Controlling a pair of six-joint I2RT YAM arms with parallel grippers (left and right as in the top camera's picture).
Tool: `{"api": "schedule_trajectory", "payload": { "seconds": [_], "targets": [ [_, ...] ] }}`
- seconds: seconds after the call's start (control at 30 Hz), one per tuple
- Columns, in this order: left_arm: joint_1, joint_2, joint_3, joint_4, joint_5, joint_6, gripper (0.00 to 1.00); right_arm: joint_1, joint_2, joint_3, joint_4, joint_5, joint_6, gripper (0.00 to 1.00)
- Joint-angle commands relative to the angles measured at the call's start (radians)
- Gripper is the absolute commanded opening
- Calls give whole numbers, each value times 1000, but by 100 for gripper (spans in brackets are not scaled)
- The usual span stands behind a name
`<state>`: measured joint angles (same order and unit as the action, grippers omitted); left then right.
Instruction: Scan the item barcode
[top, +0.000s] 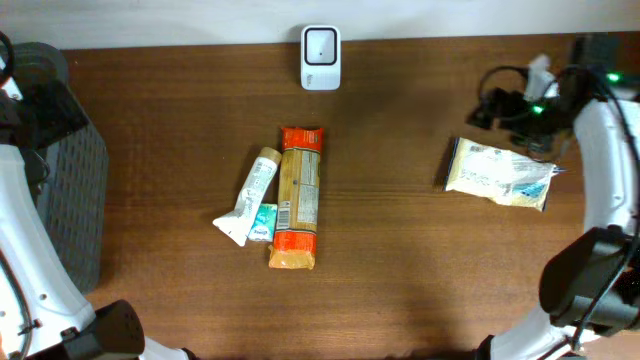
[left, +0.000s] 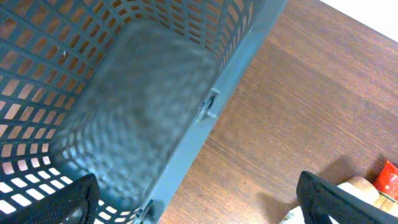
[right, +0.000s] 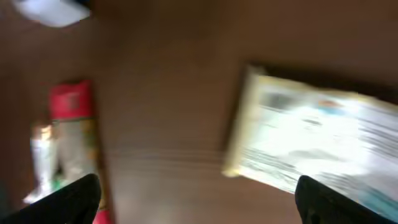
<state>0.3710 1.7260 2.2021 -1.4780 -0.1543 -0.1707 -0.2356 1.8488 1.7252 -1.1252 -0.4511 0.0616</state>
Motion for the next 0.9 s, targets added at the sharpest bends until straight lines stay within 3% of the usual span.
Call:
{"api": "schedule_trajectory", "payload": {
  "seconds": [0.0,0.03,0.1,0.2,0.37,0.43,0.53,0.57,0.63,0.67,0.77,0.87],
  "targets": [
    [3,-6,7,-1,-3,16,99,209,-3,-56,150,-103,4,99],
    [3,-6,7,-1,-3,16,99,293,8,-90,209,-103,5,98],
    [3,-6,7,-1,-3,16,99,471,76,-175,348,-87,198,79],
    [3,-6,7,-1,-3,16,99,632,227,-214,431,-65,428,77],
    [3,-6,7,-1,-3,16,99,755,291,-255,541,-51,487,73],
    [3,-6,7,-1,-3,16,99,783,292,-300,612,45,550,53],
    [3,-6,7,-1,-3,16,99,785,298,-382,742,44,550,48],
    [3,-6,7,-1,-3,16,99,785,301,-401,765,43,550,40],
    [3,-6,7,-1,-3,16,99,785,301,-401,793,-31,538,10],
    [3,-6,7,-1,-3,16,99,785,300,-400,805,-97,495,4],
    [3,-6,7,-1,-3,16,99,784,220,-346,743,-141,356,4],
    [3,-6,7,-1,-3,16,99,797,44,-240,426,266,308,4]
  ]
}}
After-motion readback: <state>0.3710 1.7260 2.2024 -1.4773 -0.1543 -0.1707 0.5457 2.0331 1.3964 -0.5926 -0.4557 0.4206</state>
